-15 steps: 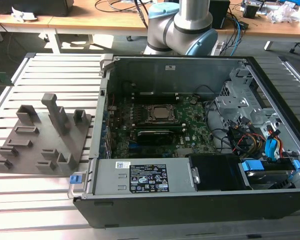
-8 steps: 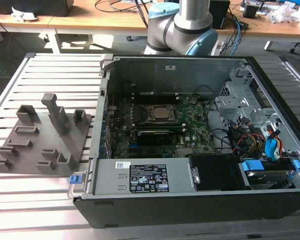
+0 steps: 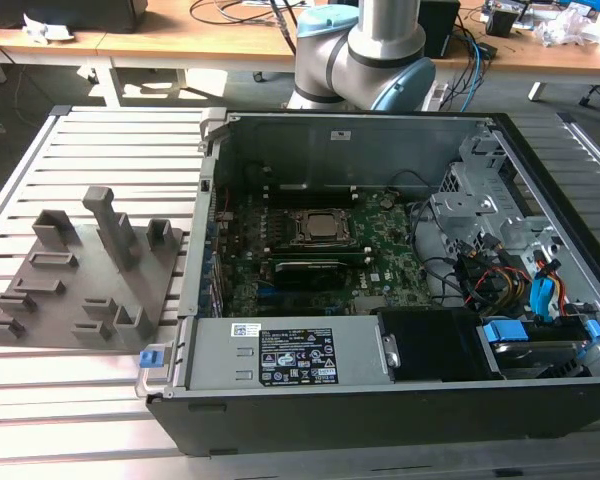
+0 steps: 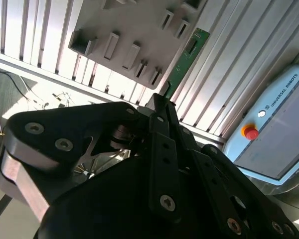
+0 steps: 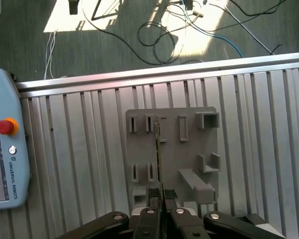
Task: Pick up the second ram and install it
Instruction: 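Pick up the second ram and move it above second insertion slot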
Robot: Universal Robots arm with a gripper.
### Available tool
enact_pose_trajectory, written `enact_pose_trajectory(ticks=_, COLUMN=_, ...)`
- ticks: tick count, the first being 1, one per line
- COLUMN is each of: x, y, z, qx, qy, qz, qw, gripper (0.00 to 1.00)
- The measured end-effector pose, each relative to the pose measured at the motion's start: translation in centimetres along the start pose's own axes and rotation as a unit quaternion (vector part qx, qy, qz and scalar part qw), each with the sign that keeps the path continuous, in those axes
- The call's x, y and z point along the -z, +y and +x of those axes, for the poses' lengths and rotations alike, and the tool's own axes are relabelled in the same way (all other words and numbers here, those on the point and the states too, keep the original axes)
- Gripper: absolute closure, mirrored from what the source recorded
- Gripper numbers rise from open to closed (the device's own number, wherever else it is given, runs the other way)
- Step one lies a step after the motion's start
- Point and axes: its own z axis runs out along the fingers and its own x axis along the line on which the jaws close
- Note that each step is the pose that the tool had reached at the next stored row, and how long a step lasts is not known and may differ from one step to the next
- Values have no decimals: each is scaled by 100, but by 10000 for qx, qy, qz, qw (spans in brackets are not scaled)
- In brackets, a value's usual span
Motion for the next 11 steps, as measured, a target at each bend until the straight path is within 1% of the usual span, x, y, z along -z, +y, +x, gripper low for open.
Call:
enact_pose_trajectory(ticks=2, x=73, y=0, z=-2, qx=0, qy=0, qz=0, qw=10000, gripper=86)
enact_pose_trajectory(ticks=4, x=105, y=0, z=-2, qx=0, qy=0, qz=0, qw=10000, gripper=86)
enact_pose_trajectory(ticks=6, x=114, y=0, z=-2, qx=0, qy=-1, qz=0, qw=10000, gripper=86)
enact_pose_trajectory(ticks=7, x=114, y=1, z=-2, qx=-1, qy=-21, qz=-2, qw=10000, gripper=86)
enact_pose_trajectory(ticks=8, x=114, y=1, z=-3, qx=-1, qy=-75, qz=-10, qw=10000, gripper=86)
enact_pose_trajectory(ticks=9, x=113, y=-1, z=-2, qx=33, qy=-222, qz=-32, qw=9997, gripper=86)
enact_pose_trajectory(ticks=10, x=110, y=0, z=-3, qx=224, qy=-223, qz=-40, qw=9995, gripper=86)
enact_pose_trajectory(ticks=11, x=108, y=-1, z=-2, qx=423, qy=-222, qz=-48, qw=9988, gripper=86)
